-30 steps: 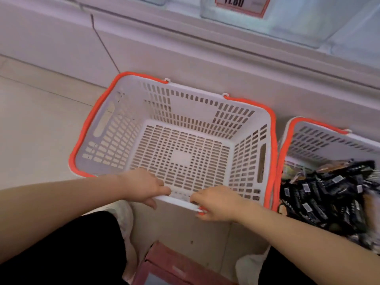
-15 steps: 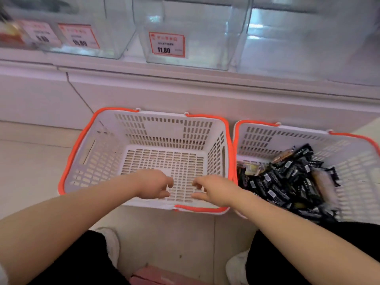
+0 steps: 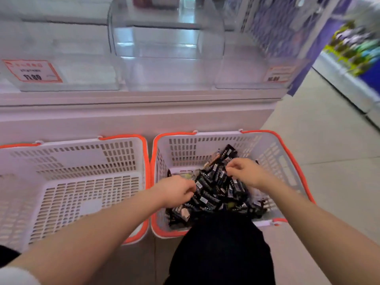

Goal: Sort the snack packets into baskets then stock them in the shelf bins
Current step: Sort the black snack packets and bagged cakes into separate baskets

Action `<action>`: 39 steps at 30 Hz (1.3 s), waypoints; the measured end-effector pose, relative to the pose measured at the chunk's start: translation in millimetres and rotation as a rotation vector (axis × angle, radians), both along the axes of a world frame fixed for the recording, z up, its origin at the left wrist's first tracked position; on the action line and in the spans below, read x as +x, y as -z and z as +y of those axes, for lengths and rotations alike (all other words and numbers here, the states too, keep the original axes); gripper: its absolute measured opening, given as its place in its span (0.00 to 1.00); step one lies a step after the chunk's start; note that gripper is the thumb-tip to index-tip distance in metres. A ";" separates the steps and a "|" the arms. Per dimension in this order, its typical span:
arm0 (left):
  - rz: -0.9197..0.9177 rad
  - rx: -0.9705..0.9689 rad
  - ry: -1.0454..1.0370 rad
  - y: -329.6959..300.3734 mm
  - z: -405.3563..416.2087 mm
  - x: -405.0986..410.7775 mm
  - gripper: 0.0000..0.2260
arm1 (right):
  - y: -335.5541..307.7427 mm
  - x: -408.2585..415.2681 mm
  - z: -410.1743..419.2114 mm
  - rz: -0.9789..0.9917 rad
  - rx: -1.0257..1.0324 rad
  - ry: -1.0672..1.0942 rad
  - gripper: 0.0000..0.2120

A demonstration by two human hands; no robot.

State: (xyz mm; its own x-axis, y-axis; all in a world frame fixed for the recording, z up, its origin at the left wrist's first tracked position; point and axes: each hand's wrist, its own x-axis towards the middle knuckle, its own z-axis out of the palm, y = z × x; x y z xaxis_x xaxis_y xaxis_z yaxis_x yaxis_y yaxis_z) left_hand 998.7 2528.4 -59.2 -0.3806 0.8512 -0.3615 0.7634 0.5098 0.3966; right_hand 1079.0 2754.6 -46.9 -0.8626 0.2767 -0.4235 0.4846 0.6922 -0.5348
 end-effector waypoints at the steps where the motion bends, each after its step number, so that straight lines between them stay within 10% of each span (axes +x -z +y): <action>1: -0.021 -0.016 -0.024 10.3 7.0 -2.8 0.11 | 17.3 4.9 4.6 -0.024 0.006 0.034 0.06; 19: -0.118 -0.191 -0.182 157.3 39.9 -27.5 0.28 | 173.9 2.9 -23.4 -0.182 0.295 -0.103 0.37; 28: 0.035 -0.217 -0.030 169.6 46.9 -36.7 0.20 | 172.7 -1.3 -15.2 -0.025 0.220 -0.061 0.16; 39: -0.346 0.069 -0.396 170.1 58.6 -33.8 0.22 | 167.7 -36.4 -6.5 0.251 0.145 0.337 0.15</action>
